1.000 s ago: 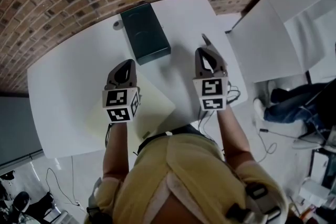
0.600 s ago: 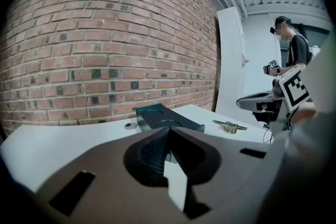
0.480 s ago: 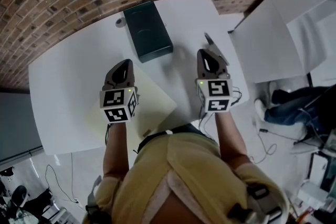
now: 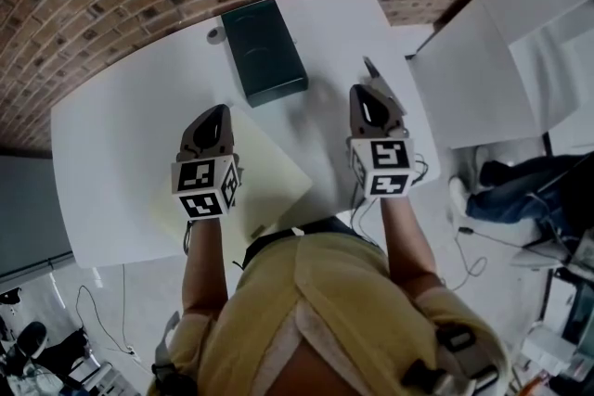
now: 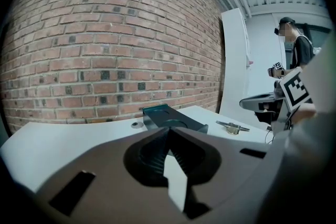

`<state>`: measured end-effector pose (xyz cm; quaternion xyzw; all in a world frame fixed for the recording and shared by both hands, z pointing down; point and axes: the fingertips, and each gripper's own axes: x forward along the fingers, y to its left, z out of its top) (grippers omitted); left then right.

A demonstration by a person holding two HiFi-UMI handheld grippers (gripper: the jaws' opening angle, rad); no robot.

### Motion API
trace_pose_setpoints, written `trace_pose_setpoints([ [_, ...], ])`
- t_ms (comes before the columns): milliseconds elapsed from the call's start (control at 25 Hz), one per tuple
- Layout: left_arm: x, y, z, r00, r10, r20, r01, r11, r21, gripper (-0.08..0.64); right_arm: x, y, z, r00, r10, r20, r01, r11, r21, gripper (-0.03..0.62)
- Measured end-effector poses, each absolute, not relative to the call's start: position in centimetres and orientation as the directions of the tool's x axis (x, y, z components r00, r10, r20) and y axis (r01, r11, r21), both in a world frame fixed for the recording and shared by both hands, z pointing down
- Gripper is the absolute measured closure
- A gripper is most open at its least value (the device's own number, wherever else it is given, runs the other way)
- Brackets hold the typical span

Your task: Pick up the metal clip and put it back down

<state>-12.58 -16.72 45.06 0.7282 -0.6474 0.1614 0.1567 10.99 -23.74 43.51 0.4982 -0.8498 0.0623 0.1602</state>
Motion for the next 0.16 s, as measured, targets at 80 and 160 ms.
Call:
trace_pose_setpoints([
  [80, -12.65, -16.54, 45.07, 0.107, -0.893, 0.438, -0.994, -0.109, 0.020, 0.557, 11.07, -23.80, 43.60, -0.453, -0.827, 0.333, -0.867, 0.495, 0.049, 0.589],
  [160, -12.72, -16.37, 45.06, 0.104, -0.893, 0.438, -0.994, -0.105, 0.021, 0.557, 11.17, -23.84, 43.63, -0.453, -0.828, 0.332, -0.868, 0.494, 0.048, 0.589],
])
